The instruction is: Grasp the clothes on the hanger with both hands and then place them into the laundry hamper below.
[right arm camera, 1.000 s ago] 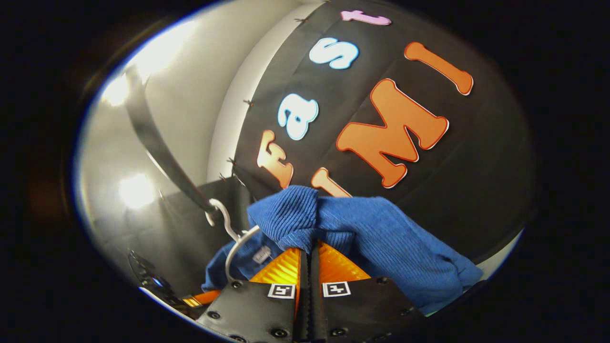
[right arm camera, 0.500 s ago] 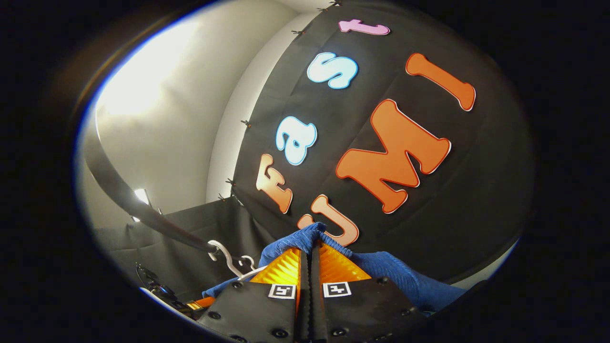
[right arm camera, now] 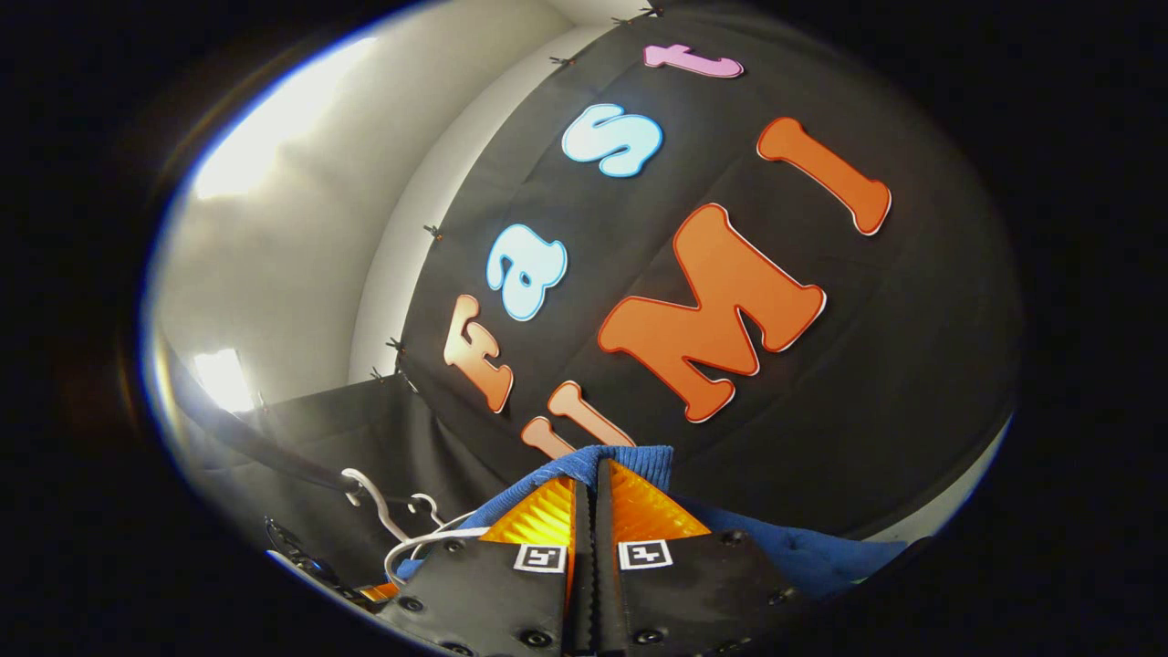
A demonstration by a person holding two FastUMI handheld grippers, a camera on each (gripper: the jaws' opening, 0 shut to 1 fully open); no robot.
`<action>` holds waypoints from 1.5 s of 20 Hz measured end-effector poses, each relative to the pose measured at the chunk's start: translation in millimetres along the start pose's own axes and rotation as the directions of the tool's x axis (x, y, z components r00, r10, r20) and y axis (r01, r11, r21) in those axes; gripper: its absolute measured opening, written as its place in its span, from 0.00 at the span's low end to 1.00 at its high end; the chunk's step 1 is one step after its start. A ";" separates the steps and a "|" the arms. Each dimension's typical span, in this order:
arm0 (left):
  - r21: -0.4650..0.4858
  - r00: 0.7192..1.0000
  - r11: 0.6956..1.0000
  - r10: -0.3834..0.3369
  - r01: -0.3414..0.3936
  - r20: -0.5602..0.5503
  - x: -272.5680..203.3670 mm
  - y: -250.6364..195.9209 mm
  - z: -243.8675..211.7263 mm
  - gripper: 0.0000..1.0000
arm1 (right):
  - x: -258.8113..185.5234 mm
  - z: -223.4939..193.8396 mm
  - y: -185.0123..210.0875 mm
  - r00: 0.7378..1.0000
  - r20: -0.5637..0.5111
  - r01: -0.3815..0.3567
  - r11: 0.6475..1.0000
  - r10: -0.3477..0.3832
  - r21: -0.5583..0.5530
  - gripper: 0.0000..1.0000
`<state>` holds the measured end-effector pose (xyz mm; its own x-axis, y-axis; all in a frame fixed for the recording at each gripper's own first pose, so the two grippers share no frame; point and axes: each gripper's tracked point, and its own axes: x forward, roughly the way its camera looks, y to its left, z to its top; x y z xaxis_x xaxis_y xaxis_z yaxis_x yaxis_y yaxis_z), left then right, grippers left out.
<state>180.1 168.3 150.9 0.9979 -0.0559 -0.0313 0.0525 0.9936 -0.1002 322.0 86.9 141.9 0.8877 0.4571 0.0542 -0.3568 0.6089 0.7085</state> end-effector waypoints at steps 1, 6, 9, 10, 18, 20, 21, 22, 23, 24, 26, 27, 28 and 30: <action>0.000 1.000 1.000 -0.004 0.004 -0.008 0.8 -0.6 -6.5 0.01 | 0.0 -2.1 -6.2 1.000 -0.006 0.015 1.000 -0.015 0.000 0.07; -0.012 0.999 1.000 -0.013 0.012 -0.035 -0.1 2.6 -22.0 0.01 | -5.9 -9.7 -22.9 0.998 -0.020 0.061 0.998 -0.062 -0.029 0.07; -0.017 0.998 1.000 -0.014 0.013 -0.060 -4.0 4.2 -36.1 0.01 | -12.1 -23.2 -37.4 0.992 -0.063 0.102 0.993 -0.106 -0.053 0.07; -0.022 0.997 1.000 -0.015 0.014 -0.071 -6.4 3.0 -42.0 0.01 | -15.9 -26.7 -38.9 0.991 -0.068 0.110 0.993 -0.113 -0.050 0.07; -0.013 0.988 0.999 -0.032 0.031 -0.151 -32.8 -16.5 -97.1 0.01 | -64.1 -47.0 -73.8 0.974 -0.091 0.201 0.976 -0.209 -0.086 0.07; 0.016 0.984 1.000 -0.021 0.024 -0.178 -39.7 -19.2 -113.6 0.01 | -80.4 -55.8 -81.7 0.967 -0.100 0.224 0.969 -0.234 -0.100 0.07; 0.028 0.981 0.999 -0.022 0.028 -0.192 -43.3 -23.8 -120.4 0.01 | -87.5 -61.4 -87.6 0.962 -0.105 0.241 0.964 -0.252 -0.112 0.07; 0.032 0.979 0.999 -0.028 0.035 -0.204 -45.8 -29.4 -127.1 0.01 | -94.5 -67.6 -92.6 0.957 -0.112 0.255 0.959 -0.269 -0.123 0.07; 0.025 0.976 0.999 -0.037 0.043 -0.216 -48.5 -35.9 -134.6 0.01 | -101.2 -73.7 -96.7 0.951 -0.121 0.268 0.954 -0.284 -0.132 0.07; 0.018 0.973 0.999 -0.041 0.047 -0.226 -50.7 -42.1 -140.5 0.01 | -107.6 -80.6 -99.2 0.946 -0.133 0.277 0.951 -0.295 -0.139 0.07; 0.028 0.971 0.998 -0.045 0.053 -0.236 -52.4 -50.3 -149.1 0.01 | -118.2 -94.1 -103.4 0.937 -0.151 0.292 0.943 -0.316 -0.159 0.07; 0.027 0.969 0.998 -0.056 0.064 -0.242 -51.8 -59.4 -153.8 0.01 | -123.5 -99.4 -104.4 0.933 -0.159 0.298 0.940 -0.324 -0.165 0.07; 0.023 0.966 0.997 -0.069 0.077 -0.250 -51.0 -67.0 -158.3 0.01 | -124.7 -104.5 -105.3 0.929 -0.167 0.302 0.938 -0.330 -0.171 0.07; 0.014 0.959 0.995 -0.096 0.104 -0.266 -53.5 -81.2 -169.2 0.01 | -132.6 -115.4 -105.1 0.923 -0.185 0.308 0.935 -0.338 -0.175 0.08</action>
<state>116.2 74.0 -7.6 0.9425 -0.1753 -0.2845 0.1561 0.9837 -0.0888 208.2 37.1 -21.0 0.8860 0.3360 -0.3197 -0.1116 0.8235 0.5563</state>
